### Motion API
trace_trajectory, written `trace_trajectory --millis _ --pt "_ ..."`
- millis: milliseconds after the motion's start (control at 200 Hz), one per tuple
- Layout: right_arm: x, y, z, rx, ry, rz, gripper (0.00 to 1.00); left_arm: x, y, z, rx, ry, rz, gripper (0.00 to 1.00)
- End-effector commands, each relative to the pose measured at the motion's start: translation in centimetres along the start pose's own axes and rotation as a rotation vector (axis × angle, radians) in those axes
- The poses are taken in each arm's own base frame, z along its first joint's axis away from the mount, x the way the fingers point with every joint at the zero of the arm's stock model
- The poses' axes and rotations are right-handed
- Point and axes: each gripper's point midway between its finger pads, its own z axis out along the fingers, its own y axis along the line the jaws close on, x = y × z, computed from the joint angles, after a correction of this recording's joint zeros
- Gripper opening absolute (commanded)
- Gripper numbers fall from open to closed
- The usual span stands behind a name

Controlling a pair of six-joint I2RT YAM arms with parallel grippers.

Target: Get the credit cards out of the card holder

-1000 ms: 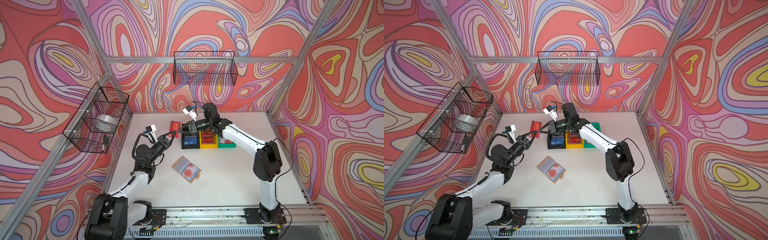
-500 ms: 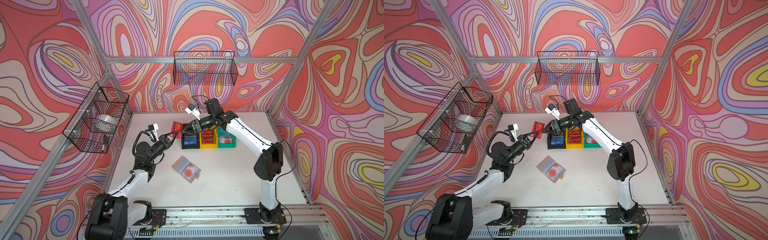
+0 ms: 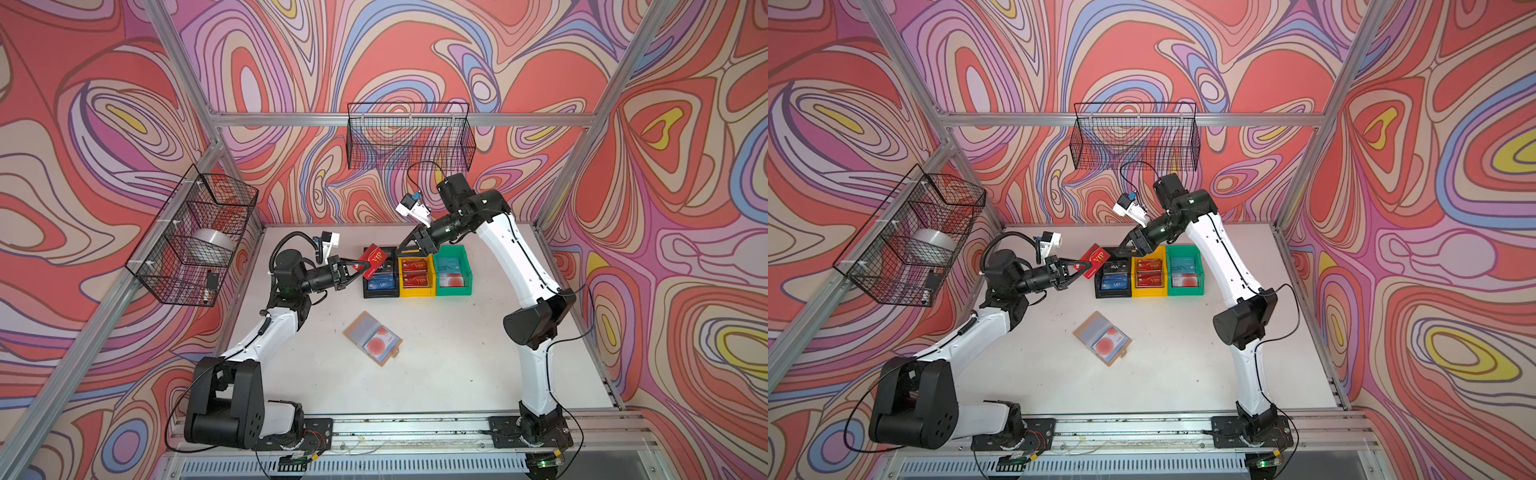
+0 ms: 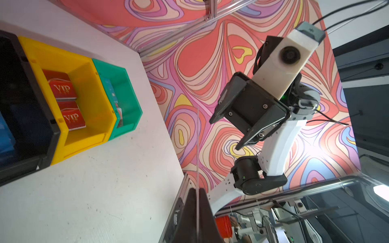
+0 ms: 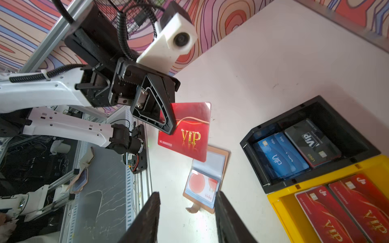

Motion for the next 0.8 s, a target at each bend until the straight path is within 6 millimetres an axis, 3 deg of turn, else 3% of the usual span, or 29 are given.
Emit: trace_trajectory --millis 0,461,796 --pt "1.8 -0.1 0.5 -0.020 0.063 0.017 0.45 1.6 -1.8 -0.1 0.059 0.140 0.043 0.00" --pt "0.7 -0.1 1.8 -0.121 0.003 0.050 0.43 4.1 -1.5 0.8 0.004 0.240 0.063 0.00" --pt "1.1 -0.4 2.9 -0.181 -0.006 0.086 0.42 4.4 -1.9 1.9 0.012 0.272 0.074 0.00"
